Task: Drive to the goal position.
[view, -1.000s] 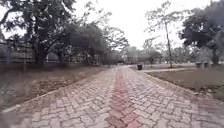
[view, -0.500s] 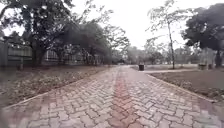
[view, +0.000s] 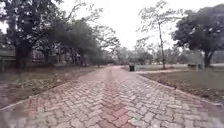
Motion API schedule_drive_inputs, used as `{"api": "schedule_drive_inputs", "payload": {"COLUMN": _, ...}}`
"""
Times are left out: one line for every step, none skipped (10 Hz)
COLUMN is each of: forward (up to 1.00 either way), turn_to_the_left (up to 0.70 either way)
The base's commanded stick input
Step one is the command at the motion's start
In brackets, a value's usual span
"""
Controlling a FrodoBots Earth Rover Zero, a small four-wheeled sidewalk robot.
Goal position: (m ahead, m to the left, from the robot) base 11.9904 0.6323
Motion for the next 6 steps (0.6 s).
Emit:
{"api": "schedule_drive_inputs", "payload": {"forward": 0.70, "turn_to_the_left": 0.00}}
{"api": "schedule_drive_inputs", "payload": {"forward": 0.70, "turn_to_the_left": 0.00}}
{"api": "schedule_drive_inputs", "payload": {"forward": 0.70, "turn_to_the_left": 0.00}}
{"api": "schedule_drive_inputs", "payload": {"forward": 0.70, "turn_to_the_left": 0.00}}
{"api": "schedule_drive_inputs", "payload": {"forward": 0.70, "turn_to_the_left": 0.00}}
{"api": "schedule_drive_inputs", "payload": {"forward": 0.70, "turn_to_the_left": 0.00}}
